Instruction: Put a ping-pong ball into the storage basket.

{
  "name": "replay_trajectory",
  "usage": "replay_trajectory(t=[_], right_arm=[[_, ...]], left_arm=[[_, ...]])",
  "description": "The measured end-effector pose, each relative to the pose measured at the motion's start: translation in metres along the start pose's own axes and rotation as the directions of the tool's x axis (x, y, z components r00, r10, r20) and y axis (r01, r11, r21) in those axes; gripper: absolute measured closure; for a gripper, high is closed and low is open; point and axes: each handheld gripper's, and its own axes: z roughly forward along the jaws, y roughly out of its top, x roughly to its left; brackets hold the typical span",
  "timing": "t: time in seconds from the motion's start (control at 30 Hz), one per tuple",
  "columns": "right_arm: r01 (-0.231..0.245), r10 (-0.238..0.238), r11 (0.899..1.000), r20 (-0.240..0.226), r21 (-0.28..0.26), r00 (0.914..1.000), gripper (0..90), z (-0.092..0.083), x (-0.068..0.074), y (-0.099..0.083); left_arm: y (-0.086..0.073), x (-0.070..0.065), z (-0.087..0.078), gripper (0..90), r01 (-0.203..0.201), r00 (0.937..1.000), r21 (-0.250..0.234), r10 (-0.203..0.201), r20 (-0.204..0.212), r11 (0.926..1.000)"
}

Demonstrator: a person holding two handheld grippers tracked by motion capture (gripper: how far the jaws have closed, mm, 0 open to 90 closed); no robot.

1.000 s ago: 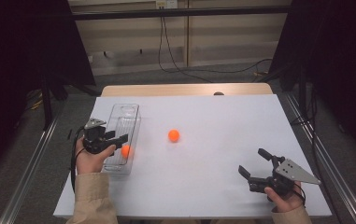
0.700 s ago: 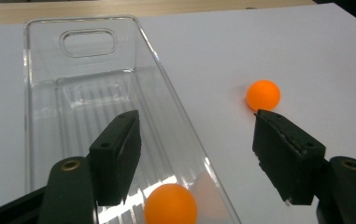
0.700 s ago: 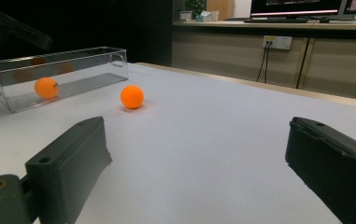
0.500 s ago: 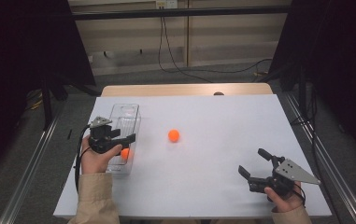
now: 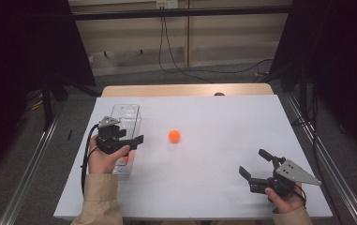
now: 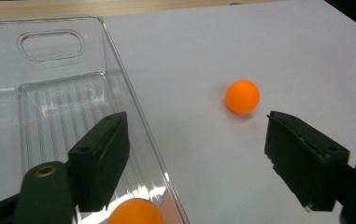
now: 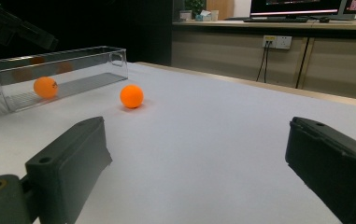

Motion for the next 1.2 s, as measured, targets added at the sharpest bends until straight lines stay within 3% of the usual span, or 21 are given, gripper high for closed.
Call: replay_trajectory(t=[1.2], right_arm=[[0.003,-0.003,1.000,0.006,0.003,1.0000,5.0,-0.001,-0.001,0.000]], left_arm=[[0.008,-0.024,0.014,14.7,-0.036,0.9983,-0.004,0.037,0.045,0.9993]])
